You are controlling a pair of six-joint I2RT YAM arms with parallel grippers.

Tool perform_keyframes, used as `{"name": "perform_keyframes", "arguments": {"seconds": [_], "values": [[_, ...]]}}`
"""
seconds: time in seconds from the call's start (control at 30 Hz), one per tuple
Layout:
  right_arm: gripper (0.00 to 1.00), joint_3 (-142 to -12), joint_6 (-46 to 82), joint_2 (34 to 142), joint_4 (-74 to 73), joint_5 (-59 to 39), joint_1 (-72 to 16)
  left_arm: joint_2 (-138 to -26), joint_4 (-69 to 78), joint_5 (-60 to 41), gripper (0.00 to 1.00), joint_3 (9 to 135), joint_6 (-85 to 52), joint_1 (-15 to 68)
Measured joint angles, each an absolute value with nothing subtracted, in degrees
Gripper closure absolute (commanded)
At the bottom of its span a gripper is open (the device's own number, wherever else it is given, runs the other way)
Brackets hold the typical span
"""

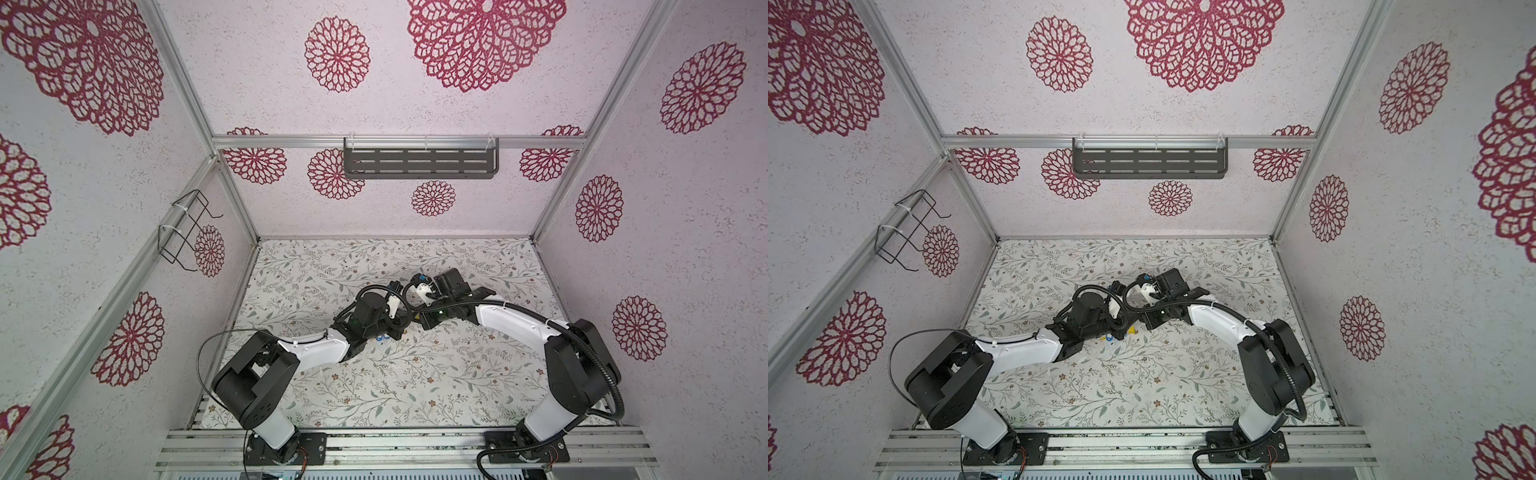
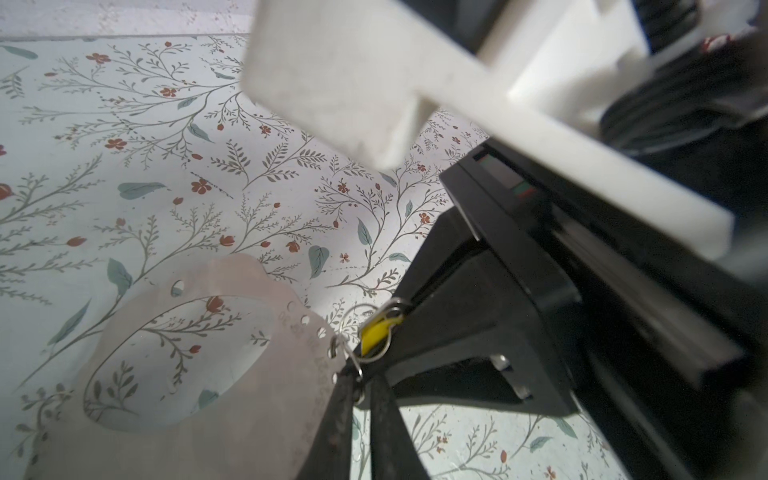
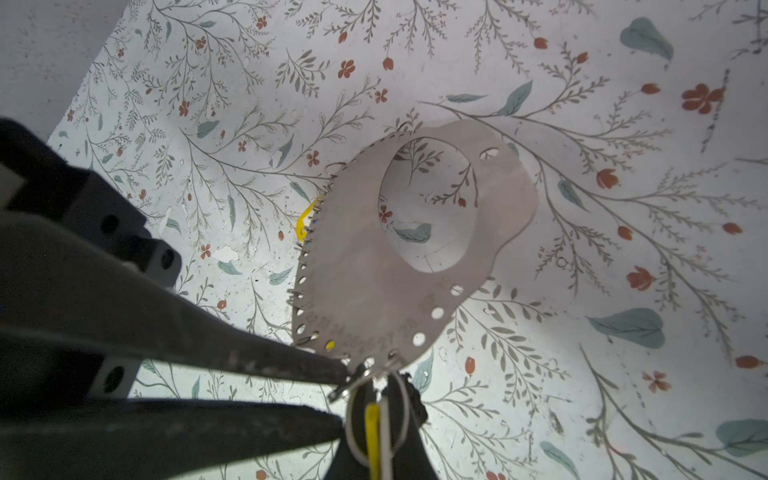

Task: Remove the keys from the keyring

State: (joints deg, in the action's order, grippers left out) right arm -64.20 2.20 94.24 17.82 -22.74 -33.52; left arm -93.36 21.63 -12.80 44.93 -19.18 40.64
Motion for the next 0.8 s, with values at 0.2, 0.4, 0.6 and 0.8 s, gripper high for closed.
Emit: {"name": "perform_keyframes", "arguments": {"seconds": [0.2, 0.4, 0.6, 0.8], "values": [[1.0, -64.2, 2.2, 94.1, 18.2, -22.7, -33.5, -93.3, 21.7, -12.5, 1.0, 44.9, -19.0, 40.6], [1.0, -64.3, 2.0, 93.8, 19.1, -22.2, -33.6, -90.8, 16.3, -12.7, 1.0, 45.4, -16.9, 40.6], [1.0, -64.3, 1.5, 92.8, 20.4, -21.6, -33.6, -85.6, 8.1, -15.3, 1.0, 47.7, -12.2, 39.2], [1.0, -65.0, 1.7, 92.0, 20.4, -22.8, -33.6, -82.0, 4.6, -21.7, 1.0, 48.5, -10.2, 34.4]]}}
